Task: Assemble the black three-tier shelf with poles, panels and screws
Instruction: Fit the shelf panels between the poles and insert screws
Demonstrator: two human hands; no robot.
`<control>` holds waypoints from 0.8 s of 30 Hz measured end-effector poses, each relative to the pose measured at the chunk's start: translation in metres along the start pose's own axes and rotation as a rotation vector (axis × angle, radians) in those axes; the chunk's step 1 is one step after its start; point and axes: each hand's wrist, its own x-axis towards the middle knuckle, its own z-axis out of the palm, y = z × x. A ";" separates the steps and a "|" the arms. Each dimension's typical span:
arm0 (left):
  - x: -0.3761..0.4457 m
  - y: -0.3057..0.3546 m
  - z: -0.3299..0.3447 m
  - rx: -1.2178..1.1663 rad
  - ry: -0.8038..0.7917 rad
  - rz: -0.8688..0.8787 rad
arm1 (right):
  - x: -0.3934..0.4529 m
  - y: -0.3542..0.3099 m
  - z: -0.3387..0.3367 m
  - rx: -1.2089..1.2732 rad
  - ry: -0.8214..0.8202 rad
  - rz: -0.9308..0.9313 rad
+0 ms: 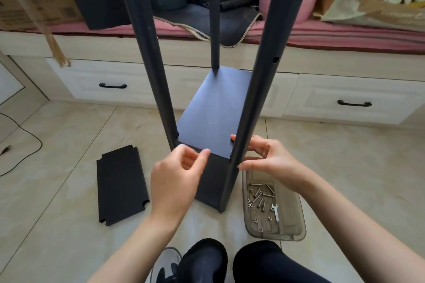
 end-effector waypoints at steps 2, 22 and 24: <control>0.003 0.005 0.003 0.234 0.011 0.407 | 0.000 -0.003 0.000 0.004 -0.003 -0.011; 0.024 -0.011 0.049 0.689 -0.392 0.474 | 0.004 -0.021 -0.013 0.315 -0.018 0.134; 0.022 -0.011 0.050 0.673 -0.364 0.485 | 0.004 -0.018 -0.013 0.429 0.037 0.157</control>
